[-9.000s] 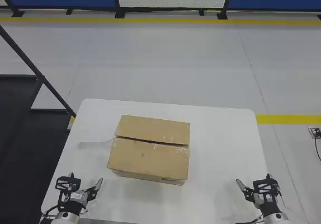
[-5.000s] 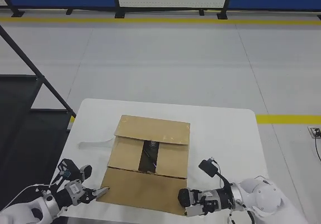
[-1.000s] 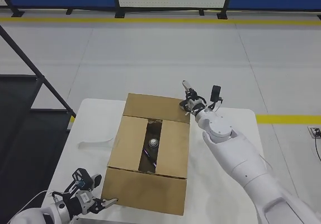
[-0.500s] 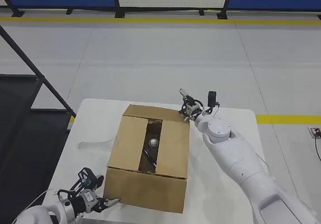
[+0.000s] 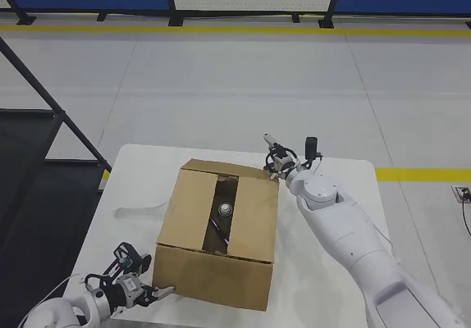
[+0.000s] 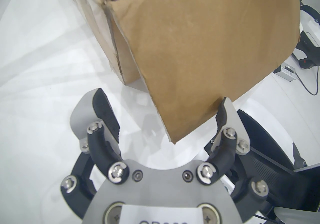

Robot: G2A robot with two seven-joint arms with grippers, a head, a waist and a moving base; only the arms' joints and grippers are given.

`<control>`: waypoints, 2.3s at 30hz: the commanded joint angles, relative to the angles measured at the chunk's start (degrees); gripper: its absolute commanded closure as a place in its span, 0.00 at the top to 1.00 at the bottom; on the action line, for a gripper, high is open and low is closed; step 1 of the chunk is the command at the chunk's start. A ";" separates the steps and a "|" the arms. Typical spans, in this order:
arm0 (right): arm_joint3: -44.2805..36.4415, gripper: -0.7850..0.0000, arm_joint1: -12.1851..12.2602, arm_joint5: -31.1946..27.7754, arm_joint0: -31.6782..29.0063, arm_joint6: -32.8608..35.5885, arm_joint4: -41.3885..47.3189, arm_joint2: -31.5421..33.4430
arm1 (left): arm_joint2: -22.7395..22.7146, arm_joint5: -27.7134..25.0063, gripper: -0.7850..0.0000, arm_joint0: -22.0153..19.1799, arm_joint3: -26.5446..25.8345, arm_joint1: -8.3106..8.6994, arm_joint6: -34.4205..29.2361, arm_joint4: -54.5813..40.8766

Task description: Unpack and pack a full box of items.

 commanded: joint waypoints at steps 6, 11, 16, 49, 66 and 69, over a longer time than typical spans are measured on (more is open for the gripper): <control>-5.25 1.00 0.72 -13.50 -2.58 -3.21 -2.09 2.63 | -6.84 1.03 1.00 1.99 -1.90 0.67 1.18 -8.57; -13.64 1.00 1.96 -18.55 -6.17 -2.01 -5.37 4.55 | -8.21 9.95 1.00 0.31 -0.85 0.68 -1.45 -15.49; -13.64 1.00 1.96 -18.55 -6.17 -2.01 -5.37 4.55 | -5.12 21.61 1.00 -3.26 0.57 0.28 -2.70 -14.33; -25.71 1.00 4.63 -10.94 -11.67 36.20 -11.28 4.05 | 6.24 28.08 1.00 -8.34 2.53 -0.87 -1.48 -8.60; -17.72 1.00 1.08 -2.29 -4.35 36.55 -16.39 -2.31 | 6.07 26.93 1.00 -5.70 -0.59 -0.84 -0.47 -7.51; -16.65 1.00 0.59 -1.69 -3.73 36.44 -16.54 -2.68 | 5.40 26.92 1.00 -5.34 -0.51 -0.81 0.07 -7.89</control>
